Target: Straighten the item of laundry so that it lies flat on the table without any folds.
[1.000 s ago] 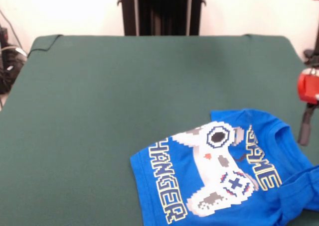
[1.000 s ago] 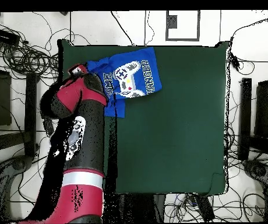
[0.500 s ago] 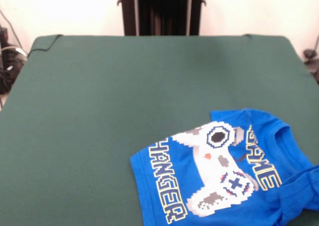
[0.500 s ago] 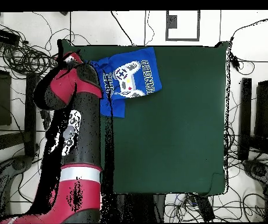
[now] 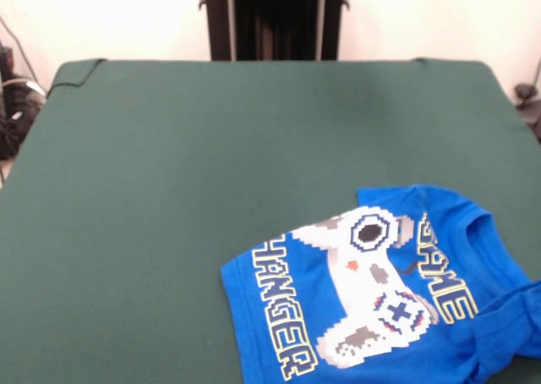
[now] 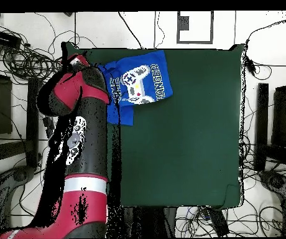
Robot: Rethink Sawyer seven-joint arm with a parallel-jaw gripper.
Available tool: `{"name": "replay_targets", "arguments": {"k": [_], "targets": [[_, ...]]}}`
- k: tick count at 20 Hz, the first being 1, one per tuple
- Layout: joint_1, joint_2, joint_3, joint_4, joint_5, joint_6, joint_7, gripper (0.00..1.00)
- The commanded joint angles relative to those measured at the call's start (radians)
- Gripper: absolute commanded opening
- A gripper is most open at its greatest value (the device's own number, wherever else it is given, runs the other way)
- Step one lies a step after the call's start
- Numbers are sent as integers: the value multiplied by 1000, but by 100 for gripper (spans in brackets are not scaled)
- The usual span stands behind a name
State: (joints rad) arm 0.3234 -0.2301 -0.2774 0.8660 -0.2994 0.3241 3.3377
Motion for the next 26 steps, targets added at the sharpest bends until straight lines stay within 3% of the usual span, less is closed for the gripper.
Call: {"name": "replay_targets", "arguments": {"k": [1, 9, 26], "targets": [[-7, -22, 35, 149, 18, 28, 1, 100], [10, -13, 5, 187, 15, 36, 39, 100], [13, 56, -25, 199, 20, -86, 79, 100]]}}
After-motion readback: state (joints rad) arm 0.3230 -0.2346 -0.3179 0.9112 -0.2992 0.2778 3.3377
